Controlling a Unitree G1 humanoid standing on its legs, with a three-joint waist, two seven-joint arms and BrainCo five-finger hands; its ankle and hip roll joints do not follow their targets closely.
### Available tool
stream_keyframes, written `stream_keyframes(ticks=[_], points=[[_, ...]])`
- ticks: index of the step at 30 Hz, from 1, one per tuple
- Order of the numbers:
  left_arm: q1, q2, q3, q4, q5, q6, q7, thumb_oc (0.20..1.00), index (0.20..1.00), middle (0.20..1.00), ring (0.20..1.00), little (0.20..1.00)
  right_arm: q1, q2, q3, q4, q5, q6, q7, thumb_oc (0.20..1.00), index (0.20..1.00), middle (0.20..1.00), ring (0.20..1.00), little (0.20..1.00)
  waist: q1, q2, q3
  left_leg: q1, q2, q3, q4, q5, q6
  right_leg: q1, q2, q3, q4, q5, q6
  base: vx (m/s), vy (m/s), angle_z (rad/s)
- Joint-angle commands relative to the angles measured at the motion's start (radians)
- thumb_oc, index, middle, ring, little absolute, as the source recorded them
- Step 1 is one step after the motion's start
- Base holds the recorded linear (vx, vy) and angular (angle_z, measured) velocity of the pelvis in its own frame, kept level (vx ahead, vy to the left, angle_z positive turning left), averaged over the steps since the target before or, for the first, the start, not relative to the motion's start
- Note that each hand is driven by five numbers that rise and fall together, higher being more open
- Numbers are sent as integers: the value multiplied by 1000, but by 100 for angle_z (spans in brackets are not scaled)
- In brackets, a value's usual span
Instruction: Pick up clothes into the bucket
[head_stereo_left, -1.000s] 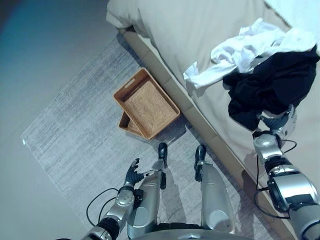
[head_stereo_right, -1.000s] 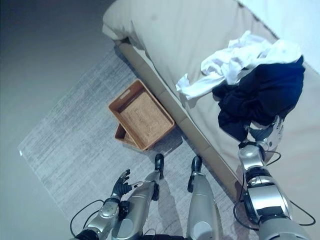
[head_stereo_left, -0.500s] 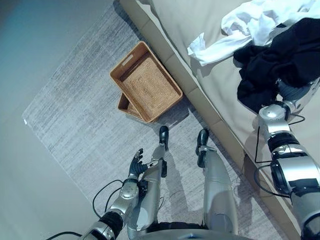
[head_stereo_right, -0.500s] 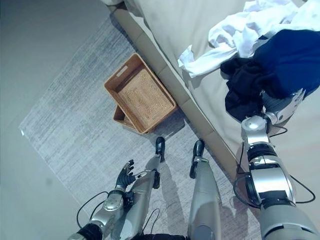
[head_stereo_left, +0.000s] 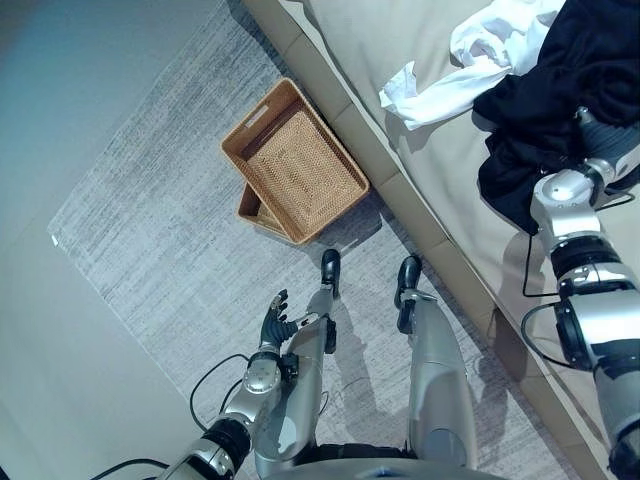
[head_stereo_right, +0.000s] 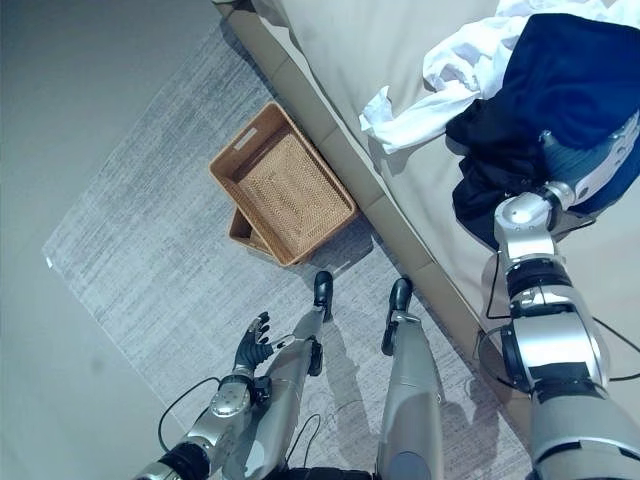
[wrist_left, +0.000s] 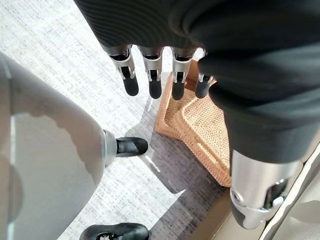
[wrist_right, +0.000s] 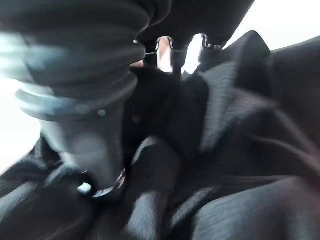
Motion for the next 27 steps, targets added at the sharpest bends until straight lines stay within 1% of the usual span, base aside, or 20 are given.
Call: stream_keyframes(ticks=[1, 3, 9, 12, 13, 14, 15, 16, 19, 21, 22, 23, 25, 26, 27], points=[[-13, -8, -6, 28, -53, -6, -4, 1000, 1000, 1000, 1000, 1000, -109, -99, 73, 41, 72, 2, 126, 200, 200, 200, 200, 200, 9, -36, -7, 32, -1, -13, 80, -89, 3, 70, -37, -23, -38, 30, 76, 10, -13, 4], [-13, -11, -5, 43, -56, 2, -9, 1000, 1000, 1000, 1000, 1000, -127, -108, 96, 79, 74, 18, 161, 200, 200, 200, 200, 200, 8, -45, -7, 29, -2, -16, 80, -86, 2, 74, -36, -25, -45, 35, 75, 7, -7, 2], [-14, -11, -3, 48, -55, 5, -14, 1000, 1000, 1000, 1000, 1000, -141, -127, 116, 106, 74, 27, 187, 200, 200, 200, 200, 200, 6, -55, -7, 33, -4, -19, 79, -86, 3, 85, -35, -25, -57, 42, 74, 1, -1, 2], [-14, -6, 10, 64, -47, 9, -18, 1000, 1000, 1000, 1000, 1000, -150, -171, 135, 103, 58, 34, 208, 200, 200, 200, 200, 200, -1, -76, -7, 52, -4, -22, 89, -93, 1, 119, -31, -23, -75, 51, 73, -8, 9, 6], [-14, -6, 10, 64, -47, 9, -18, 1000, 1000, 1000, 1000, 1000, -150, -171, 135, 104, 58, 33, 208, 200, 200, 200, 200, 200, -1, -76, -7, 53, -4, -22, 89, -93, 1, 119, -31, -23, -76, 51, 73, 0, 0, 0], [-14, -3, 15, 68, -45, 9, -19, 1000, 1000, 1000, 1000, 1000, -154, -182, 137, 100, 56, 34, 208, 200, 200, 200, 200, 200, -3, -82, -7, 59, -4, -22, 93, -96, 1, 131, -30, -21, -80, 53, 73, 0, 0, 0], [-8, 4, 26, 70, -44, 8, -21, 1000, 1000, 1000, 1000, 1000, -162, -199, 142, 82, 55, 29, 204, 200, 200, 200, 200, 200, -5, -96, -7, 77, -2, -22, 96, -99, 1, 159, -23, -18, -98, 61, 73, 0, 0, 0], [-8, 4, 26, 70, -44, 8, -21, 1000, 1000, 1000, 1000, 1000, -161, -199, 142, 82, 55, 29, 204, 200, 200, 200, 200, 200, -4, -96, -7, 78, -2, -22, 95, -99, 1, 161, -23, -18, -99, 62, 73, 0, 0, 0], [0, 23, 46, 67, -39, 6, -29, 1000, 1000, 1000, 1000, 1000, -180, -236, 152, 40, 54, 23, 203, 200, 200, 200, 200, 200, -8, -121, -7, 125, 7, -16, 82, -100, -1, 218, -13, -16, -149, 86, 78, -24, 12, -4], [-1, 36, 65, 82, -28, 8, -34, 1000, 1000, 1000, 1000, 1000, -198, -263, 154, -4, 50, 15, 200, 200, 200, 200, 200, 200, -14, -146, -7, 172, 16, -7, 62, -95, -4, 273, -2, -13, -190, 106, 84, -22, 43, -13], [6, 50, 80, 90, -23, 7, -42, 1000, 1000, 1000, 1000, 1000, -204, -282, 163, -27, 46, 8, 203, 200, 200, 200, 200, 200, -16, -160, -22, 209, 24, 1, 39, -94, -4, 308, 6, -12, -225, 122, 90, -9, 47, -18], [7, 50, 80, 90, -23, 7, -43, 1000, 1000, 1000, 1000, 1000, -204, -282, 163, -27, 46, 8, 203, 200, 200, 200, 200, 200, -16, -160, -20, 211, 25, 2, 38, -94, -4, 310, 6, -12, -227, 123, 90, 26, 59, -17], [19, 64, 99, 95, -20, 7, -51, 1000, 1000, 1000, 1000, 1000, -225, -306, 173, -65, 47, 1, 207, 200, 200, 200, 200, 200, -21, -179, -55, 251, 31, 18, 12, -89, -2, 353, 20, -3, -275, 146, 96, 32, 40, -21], [19, 64, 99, 95, -20, 7, -51, 1000, 1000, 1000, 1000, 1000, -225, -306, 173, -65, 47, 1, 207, 200, 200, 200, 200, 200, -21, -179, -55, 250, 32, 18, 11, -89, -2, 354, 21, -3, -276, 147, 96, 54, 56, -39], [32, 76, 118, 96, -17, 7, -59, 1000, 1000, 1000, 1000, 1000, -240, -322, 179, -122, 45, -6, 204, 200, 200, 200, 200, 200, -29, -196, -88, 299, 37, 39, -8, -98, -1, 402, 31, 12, -311, 157, 105, 78, 60, -35]])
